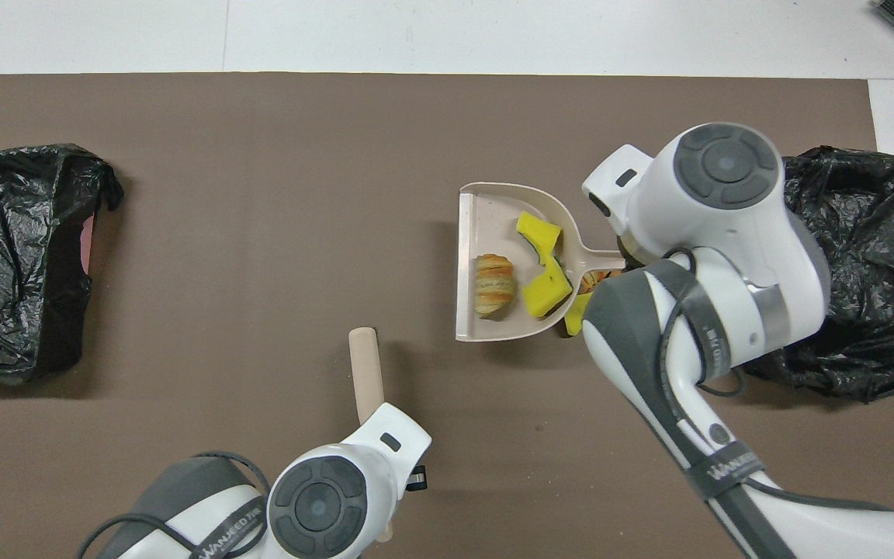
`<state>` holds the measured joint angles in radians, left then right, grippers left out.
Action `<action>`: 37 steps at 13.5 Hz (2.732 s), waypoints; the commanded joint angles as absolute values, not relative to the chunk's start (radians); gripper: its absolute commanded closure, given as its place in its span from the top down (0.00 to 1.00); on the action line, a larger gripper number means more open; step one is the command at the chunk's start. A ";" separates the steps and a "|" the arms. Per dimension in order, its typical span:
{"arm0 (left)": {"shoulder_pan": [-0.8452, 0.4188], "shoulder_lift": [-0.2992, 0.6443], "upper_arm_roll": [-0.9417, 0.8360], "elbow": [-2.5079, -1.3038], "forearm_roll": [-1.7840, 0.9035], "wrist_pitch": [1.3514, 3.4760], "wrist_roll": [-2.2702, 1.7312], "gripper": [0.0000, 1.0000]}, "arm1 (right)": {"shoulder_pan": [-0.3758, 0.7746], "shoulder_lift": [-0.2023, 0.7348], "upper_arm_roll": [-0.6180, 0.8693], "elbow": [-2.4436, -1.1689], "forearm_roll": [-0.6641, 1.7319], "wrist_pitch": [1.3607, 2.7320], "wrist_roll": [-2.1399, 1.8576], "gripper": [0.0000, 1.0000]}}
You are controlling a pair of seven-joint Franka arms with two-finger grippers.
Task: Sweep and dump trash in bin
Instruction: 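Carry the dustpan with the right gripper over the nearby black bag, then tip the dustpan into the bag with the right gripper while the left gripper withdraws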
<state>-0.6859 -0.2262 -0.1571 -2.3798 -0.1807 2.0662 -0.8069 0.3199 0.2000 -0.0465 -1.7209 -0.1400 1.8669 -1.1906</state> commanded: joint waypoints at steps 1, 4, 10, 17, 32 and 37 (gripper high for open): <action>-0.722 -0.180 -0.140 -2.396 -0.207 2.120 -0.835 0.00 | 0.227 0.190 -0.040 -1.686 -0.095 1.829 -1.313 0.00; -0.715 -0.158 -0.140 -2.404 -0.242 2.187 -0.734 0.00 | 0.128 0.170 -0.043 -1.671 -0.094 1.815 -1.449 0.00; -0.703 -0.161 -0.138 -2.437 -0.244 2.197 -0.689 0.00 | -0.119 0.173 -0.052 -1.646 -0.117 1.818 -1.763 0.00; -0.690 -0.127 -0.137 -2.439 -0.245 2.230 -0.690 0.53 | -0.297 0.178 -0.064 -1.646 -0.354 2.009 -1.813 0.00; -0.215 -0.121 -0.127 -2.177 -0.105 2.035 -0.367 1.00 | -0.123 0.166 -0.060 -1.655 -1.098 1.915 -1.419 0.00; -0.082 -0.133 -0.127 -2.069 -0.051 1.873 -0.244 1.00 | -0.083 0.160 -0.051 -1.654 -1.248 1.898 -1.419 0.00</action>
<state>-0.1220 -0.1323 -0.1159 -2.1005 -0.0715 1.9187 -0.2752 -0.1142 0.1740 -0.0561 -1.6479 -1.1821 1.9179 -1.4370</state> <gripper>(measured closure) 0.000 0.687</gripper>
